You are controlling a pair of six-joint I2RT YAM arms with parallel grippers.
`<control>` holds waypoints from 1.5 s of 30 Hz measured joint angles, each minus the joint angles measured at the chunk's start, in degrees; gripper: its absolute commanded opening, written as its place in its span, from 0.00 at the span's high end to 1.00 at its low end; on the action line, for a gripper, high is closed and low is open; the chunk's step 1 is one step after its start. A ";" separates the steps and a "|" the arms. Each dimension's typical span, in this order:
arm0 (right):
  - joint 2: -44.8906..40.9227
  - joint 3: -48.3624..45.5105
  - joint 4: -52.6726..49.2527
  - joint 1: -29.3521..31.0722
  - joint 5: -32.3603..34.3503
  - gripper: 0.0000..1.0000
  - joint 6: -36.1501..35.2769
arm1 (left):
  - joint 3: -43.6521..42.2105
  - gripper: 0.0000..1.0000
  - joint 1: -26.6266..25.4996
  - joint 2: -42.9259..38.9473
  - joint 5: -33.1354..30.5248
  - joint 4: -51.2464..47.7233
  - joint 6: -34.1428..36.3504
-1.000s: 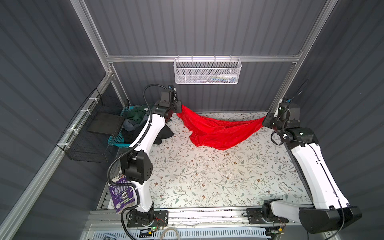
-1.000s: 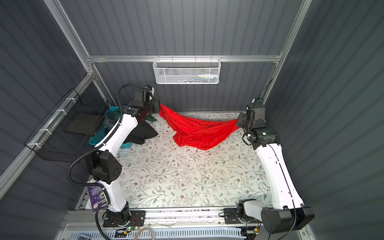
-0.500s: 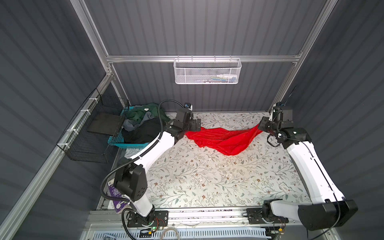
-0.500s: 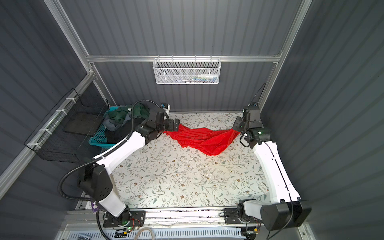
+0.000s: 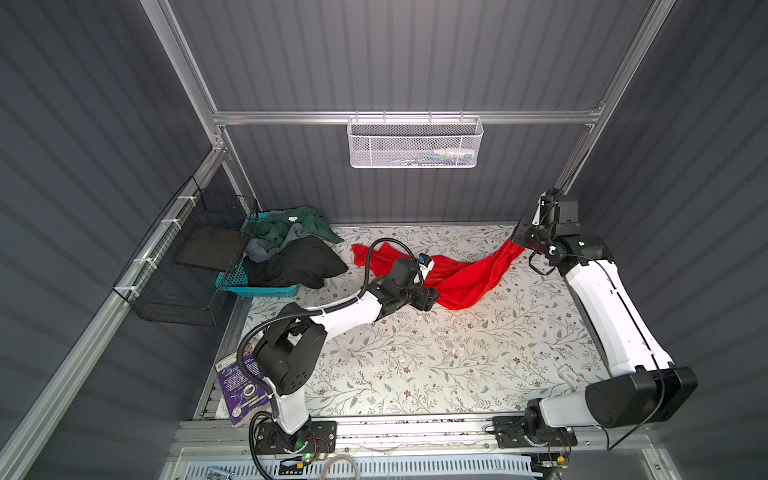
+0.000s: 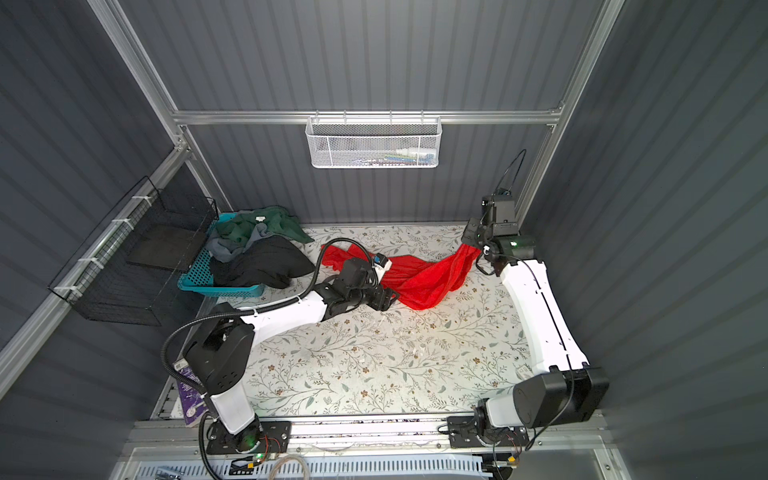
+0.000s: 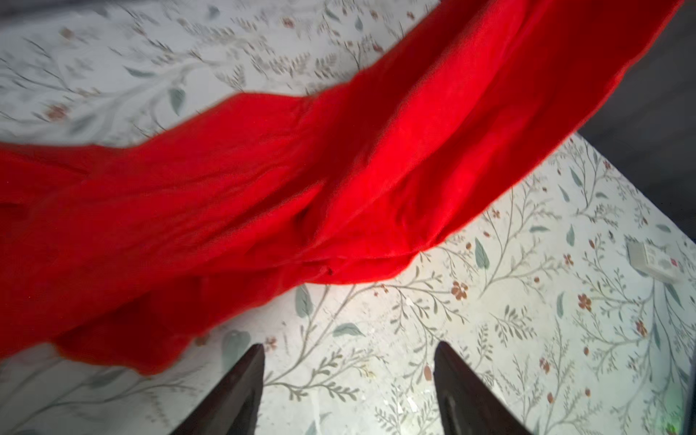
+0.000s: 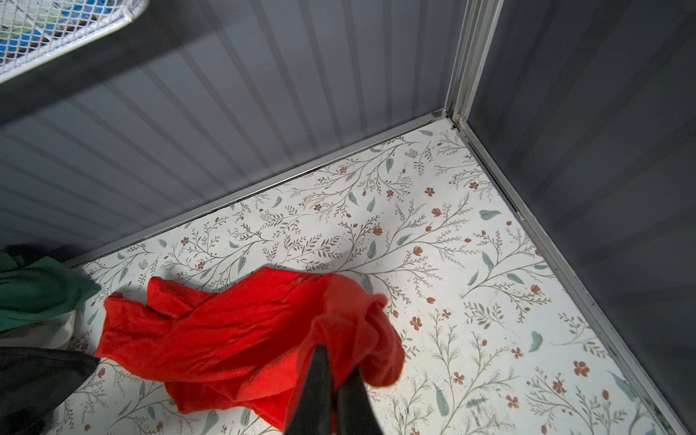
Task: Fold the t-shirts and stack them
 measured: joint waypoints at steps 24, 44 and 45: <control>-1.36 -1.44 0.79 -0.81 -1.68 1.00 1.66 | 10.21 0.45 -5.73 19.78 -1.79 5.60 0.15; -4.61 -6.64 2.14 -1.60 -3.26 1.00 3.19 | 20.44 1.00 -5.73 26.18 -11.02 2.47 1.05; -4.61 -6.64 2.14 -1.62 -3.32 1.00 3.19 | 20.48 1.00 -5.73 26.18 -11.52 2.47 1.29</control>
